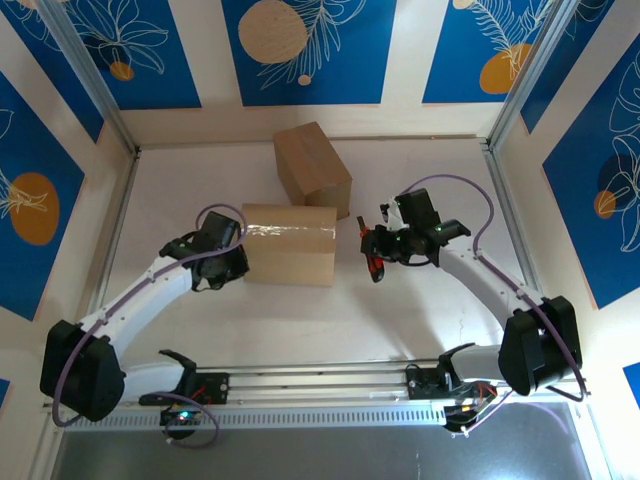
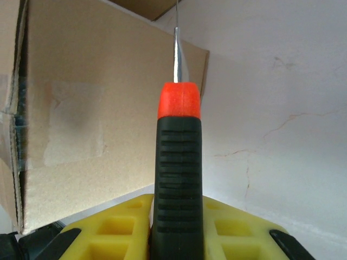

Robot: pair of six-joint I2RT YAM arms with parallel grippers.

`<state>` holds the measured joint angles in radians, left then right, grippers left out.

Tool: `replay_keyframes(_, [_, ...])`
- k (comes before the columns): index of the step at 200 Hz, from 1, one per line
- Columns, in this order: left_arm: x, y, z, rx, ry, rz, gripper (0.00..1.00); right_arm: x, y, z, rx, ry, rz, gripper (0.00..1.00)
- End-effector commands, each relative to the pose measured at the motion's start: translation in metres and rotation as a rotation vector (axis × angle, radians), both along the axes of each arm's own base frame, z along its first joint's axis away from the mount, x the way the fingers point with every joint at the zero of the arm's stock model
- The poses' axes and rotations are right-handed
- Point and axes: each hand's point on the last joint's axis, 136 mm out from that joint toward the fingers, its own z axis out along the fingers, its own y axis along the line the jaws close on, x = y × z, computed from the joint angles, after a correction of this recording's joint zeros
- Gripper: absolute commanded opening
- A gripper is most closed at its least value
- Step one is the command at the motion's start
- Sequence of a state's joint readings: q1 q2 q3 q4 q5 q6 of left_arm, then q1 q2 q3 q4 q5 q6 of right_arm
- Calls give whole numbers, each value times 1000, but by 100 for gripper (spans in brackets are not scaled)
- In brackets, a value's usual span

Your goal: Unpack the express box

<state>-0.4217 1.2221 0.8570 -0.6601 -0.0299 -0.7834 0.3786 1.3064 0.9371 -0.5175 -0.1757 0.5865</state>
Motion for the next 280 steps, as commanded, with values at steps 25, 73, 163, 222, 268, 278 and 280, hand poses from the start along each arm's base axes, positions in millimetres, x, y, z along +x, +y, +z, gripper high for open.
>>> replay_keyframes(25, [38,-11,18,-27,-97,-45,0,-1,6,10,9,-11,-9,0])
replay_keyframes(73, [59,-13,24,0,-115,-58,0,-4,7,11,8,-4,-19,0])
replay_keyframes(163, [25,18,89,69,-183,-34,78,-9,-34,33,168,-18,-116,0])
replay_keyframes(222, [88,-9,117,45,-315,-91,100,-10,-40,38,203,-27,-124,0])
replay_keyframes(268, [135,-15,116,108,-382,-77,100,-10,-37,40,214,-35,-120,0])
replay_keyframes(278, [141,-15,119,113,-405,-69,100,-10,-37,40,214,-37,-118,0])
replay_keyframes(280, [142,-15,119,112,-410,-69,100,-10,-36,41,214,-39,-116,0])
